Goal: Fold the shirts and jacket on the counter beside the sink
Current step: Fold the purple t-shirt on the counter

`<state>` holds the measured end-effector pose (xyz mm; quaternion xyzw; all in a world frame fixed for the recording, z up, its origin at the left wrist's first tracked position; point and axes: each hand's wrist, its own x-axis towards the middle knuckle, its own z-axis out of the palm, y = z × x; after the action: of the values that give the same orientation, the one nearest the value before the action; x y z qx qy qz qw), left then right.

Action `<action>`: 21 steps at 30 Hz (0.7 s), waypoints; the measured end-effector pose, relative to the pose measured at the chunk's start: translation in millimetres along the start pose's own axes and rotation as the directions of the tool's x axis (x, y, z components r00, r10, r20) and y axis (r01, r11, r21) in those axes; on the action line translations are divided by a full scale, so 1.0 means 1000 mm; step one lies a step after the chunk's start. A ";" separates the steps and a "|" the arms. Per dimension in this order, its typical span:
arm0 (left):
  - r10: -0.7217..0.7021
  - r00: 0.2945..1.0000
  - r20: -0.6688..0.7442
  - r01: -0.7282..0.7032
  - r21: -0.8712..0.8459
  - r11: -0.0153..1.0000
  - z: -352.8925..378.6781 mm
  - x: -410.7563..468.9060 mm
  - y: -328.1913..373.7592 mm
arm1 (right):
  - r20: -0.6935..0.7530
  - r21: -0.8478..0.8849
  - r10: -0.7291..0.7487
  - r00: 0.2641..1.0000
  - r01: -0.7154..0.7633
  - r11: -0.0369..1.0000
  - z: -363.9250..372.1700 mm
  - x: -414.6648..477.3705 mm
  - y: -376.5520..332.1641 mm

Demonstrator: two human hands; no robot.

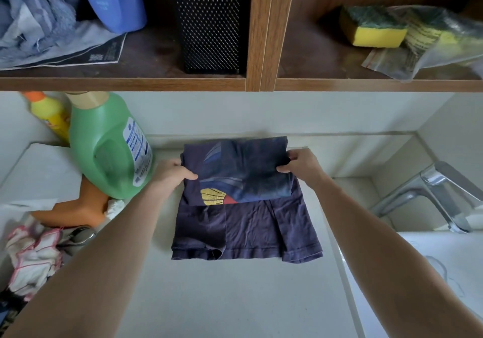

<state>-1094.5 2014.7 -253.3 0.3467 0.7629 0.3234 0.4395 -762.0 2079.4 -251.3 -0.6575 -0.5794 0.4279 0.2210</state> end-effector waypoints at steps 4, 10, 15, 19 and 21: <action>0.119 0.992 -0.033 -0.121 -0.038 0.992 -0.009 -0.024 0.000 | -0.102 0.026 -0.117 0.988 0.120 0.992 -0.018 -0.019 0.004; 0.156 0.980 0.121 -0.104 -0.353 0.930 -0.002 -0.070 -0.023 | 0.005 0.484 -0.221 0.975 0.191 0.854 -0.015 -0.064 0.025; 0.023 0.988 0.154 0.091 -0.695 0.713 0.006 -0.094 -0.044 | 0.093 0.770 -0.016 0.996 -0.062 0.635 -0.014 -0.094 0.058; 0.147 0.974 0.174 -0.066 -0.405 0.912 0.019 -0.109 -0.066 | 0.040 0.616 -0.003 0.999 -0.023 0.788 -0.001 -0.111 0.074; 0.148 0.974 0.173 -0.106 -0.233 0.967 0.023 -0.111 -0.078 | -0.019 0.328 -0.052 0.998 0.055 0.943 0.006 -0.116 0.083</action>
<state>-1051.8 1885.6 -275.3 0.3729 0.6529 0.3997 0.5243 -714.8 1948.6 -283.7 -0.5977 -0.5165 0.5091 0.3418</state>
